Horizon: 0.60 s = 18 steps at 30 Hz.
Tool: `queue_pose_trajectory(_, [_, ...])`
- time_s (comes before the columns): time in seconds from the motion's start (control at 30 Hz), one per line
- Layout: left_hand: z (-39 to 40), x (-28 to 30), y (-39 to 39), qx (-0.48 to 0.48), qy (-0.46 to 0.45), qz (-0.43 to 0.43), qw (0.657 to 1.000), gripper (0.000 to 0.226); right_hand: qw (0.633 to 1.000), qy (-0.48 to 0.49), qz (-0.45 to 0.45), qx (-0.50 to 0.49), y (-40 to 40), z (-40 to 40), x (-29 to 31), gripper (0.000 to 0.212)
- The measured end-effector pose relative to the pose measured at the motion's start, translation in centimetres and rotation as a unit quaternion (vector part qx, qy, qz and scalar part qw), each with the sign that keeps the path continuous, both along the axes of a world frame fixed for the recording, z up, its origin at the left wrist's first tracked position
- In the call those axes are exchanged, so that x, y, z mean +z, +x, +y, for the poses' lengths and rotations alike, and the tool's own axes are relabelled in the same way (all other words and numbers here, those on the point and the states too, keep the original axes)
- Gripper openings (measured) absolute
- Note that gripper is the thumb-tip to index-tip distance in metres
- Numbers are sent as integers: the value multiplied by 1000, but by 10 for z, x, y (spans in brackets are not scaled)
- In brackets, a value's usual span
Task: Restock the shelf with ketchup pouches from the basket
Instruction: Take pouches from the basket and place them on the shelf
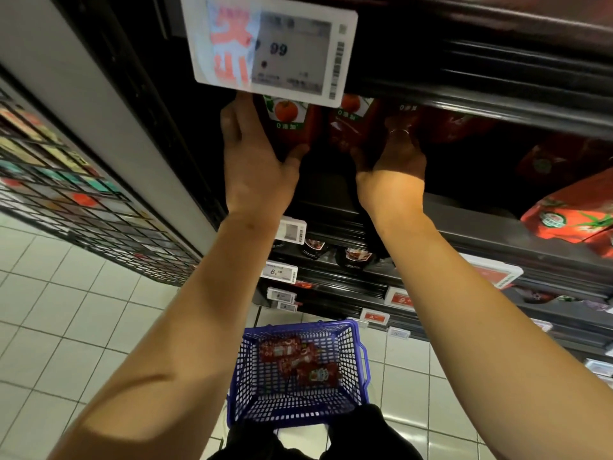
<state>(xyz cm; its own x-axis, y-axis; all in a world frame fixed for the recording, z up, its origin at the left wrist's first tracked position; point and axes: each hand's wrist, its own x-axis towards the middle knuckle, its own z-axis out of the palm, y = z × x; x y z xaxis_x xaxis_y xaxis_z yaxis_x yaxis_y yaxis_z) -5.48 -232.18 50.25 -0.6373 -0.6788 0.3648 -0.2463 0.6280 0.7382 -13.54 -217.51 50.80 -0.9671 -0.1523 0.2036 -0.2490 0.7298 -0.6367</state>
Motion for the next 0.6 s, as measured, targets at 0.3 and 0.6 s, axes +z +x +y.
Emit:
queue_pose_trajectory(0.3, [1,5,2,26,-55,-44,997,72,998,56,5,11,-15,-6,-10,48])
queue_pose_trajectory(0.6, [-2,9,4,23,-22,-41,999,45,998,57,25,14,3,-5,0,46])
